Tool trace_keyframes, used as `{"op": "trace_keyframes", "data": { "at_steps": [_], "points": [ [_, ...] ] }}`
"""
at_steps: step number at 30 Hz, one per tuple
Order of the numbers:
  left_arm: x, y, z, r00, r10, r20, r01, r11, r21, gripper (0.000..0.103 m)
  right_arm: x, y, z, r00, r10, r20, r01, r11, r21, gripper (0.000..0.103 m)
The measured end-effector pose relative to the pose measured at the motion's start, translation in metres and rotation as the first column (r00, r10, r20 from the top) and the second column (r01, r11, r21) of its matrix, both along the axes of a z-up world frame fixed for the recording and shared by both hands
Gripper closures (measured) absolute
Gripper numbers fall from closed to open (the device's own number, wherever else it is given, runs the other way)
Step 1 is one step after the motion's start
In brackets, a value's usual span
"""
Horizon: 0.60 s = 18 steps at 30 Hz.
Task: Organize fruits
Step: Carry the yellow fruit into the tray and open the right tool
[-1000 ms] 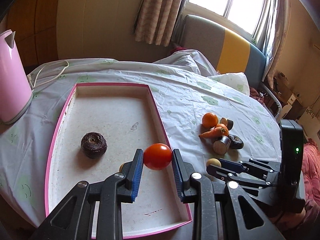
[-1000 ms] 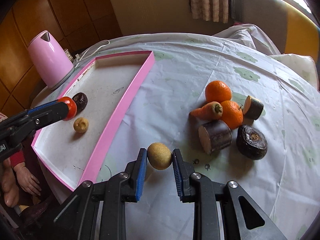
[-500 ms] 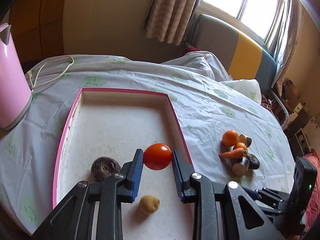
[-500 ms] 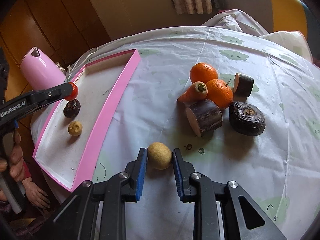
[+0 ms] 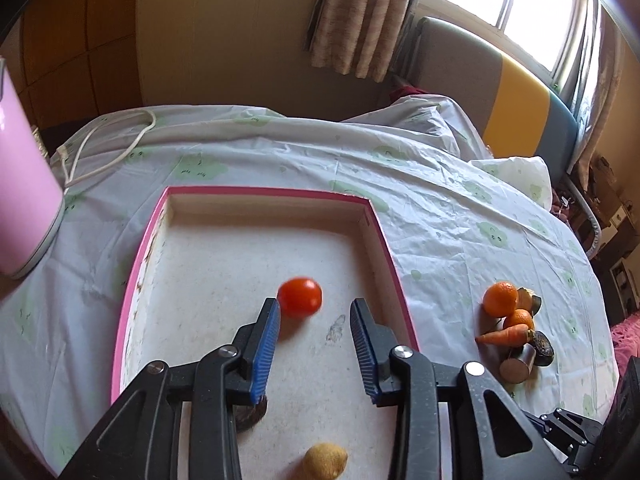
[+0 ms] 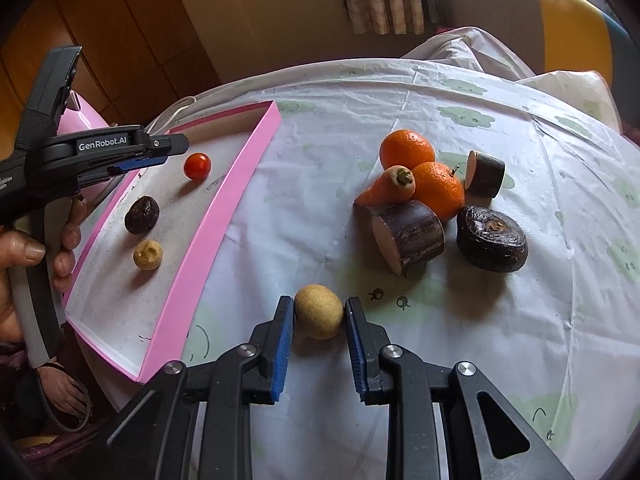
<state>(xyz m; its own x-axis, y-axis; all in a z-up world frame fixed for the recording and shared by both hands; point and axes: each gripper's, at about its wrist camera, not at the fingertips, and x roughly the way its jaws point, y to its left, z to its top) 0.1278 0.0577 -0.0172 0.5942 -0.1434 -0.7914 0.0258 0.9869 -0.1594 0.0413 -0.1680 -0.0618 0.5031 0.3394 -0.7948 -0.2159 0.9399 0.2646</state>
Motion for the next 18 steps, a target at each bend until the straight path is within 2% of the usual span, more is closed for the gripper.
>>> {"op": "trace_keyframes", "data": {
  "at_steps": [4,10,18],
  "points": [
    [-0.020,0.002,0.006,0.999,0.027,0.020,-0.027,1.000,0.014,0.066,-0.001,0.001,0.000,1.000,-0.003,0.005,0.003,1.000,-0.005,0.077],
    [-0.055,-0.003,0.016,0.998,0.004,0.066,-0.006,0.999,0.033,0.066,-0.003,0.002,0.001,1.000,-0.016,0.013,0.016,1.000,-0.014,0.077],
    [-0.080,-0.005,0.015,0.998,-0.016,0.057,0.015,1.000,0.019,0.066,-0.006,0.006,0.003,0.999,-0.031,0.021,0.031,0.999,-0.037,0.077]
  ]
}}
